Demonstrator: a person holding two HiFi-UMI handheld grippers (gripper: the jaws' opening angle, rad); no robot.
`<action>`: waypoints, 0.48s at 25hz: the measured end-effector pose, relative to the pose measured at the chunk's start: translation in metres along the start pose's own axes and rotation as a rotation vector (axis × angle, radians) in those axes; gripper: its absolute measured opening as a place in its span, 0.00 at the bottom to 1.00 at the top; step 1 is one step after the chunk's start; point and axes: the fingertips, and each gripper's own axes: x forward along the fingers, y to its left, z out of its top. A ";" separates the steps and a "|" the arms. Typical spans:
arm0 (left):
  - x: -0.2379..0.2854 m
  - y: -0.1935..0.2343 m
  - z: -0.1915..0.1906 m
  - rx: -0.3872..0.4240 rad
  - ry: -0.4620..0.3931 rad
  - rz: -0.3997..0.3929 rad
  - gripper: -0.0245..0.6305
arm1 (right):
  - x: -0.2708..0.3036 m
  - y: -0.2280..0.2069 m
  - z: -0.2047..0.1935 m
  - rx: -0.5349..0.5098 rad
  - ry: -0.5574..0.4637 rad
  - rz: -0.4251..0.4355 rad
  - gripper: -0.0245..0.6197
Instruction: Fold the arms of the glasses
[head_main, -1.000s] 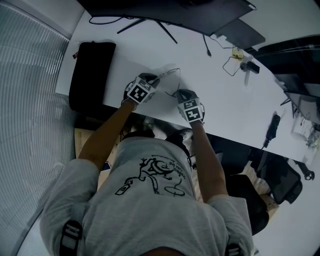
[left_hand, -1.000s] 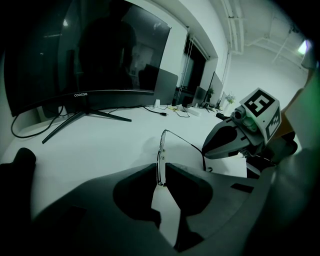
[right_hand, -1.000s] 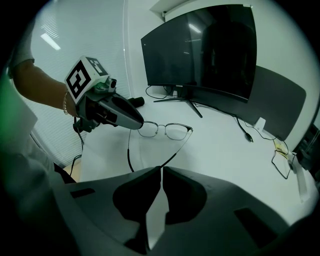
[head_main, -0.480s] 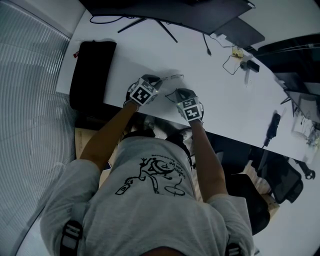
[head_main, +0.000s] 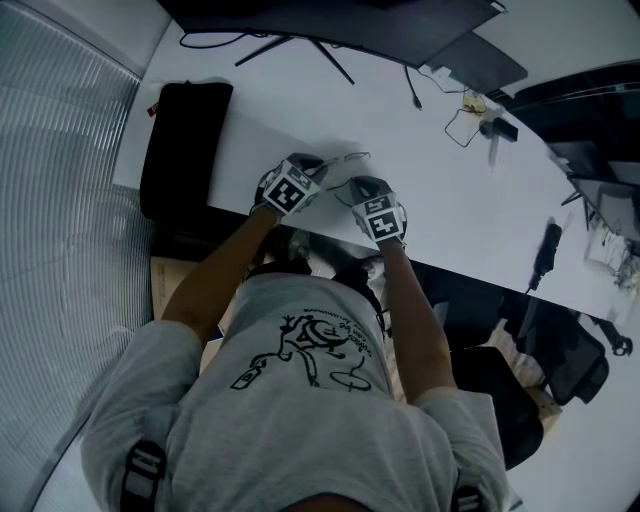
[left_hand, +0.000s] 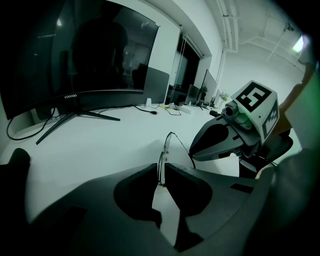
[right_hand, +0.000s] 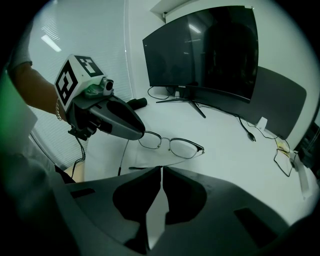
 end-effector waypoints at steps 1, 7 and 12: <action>0.000 -0.001 0.000 0.000 0.001 -0.001 0.14 | 0.000 0.000 -0.001 0.000 0.001 0.000 0.07; -0.003 -0.006 -0.001 0.010 0.000 -0.006 0.13 | 0.000 0.002 -0.001 -0.001 0.004 -0.003 0.07; -0.003 -0.014 -0.002 0.018 0.002 -0.017 0.14 | -0.001 0.004 -0.001 -0.002 0.000 -0.001 0.07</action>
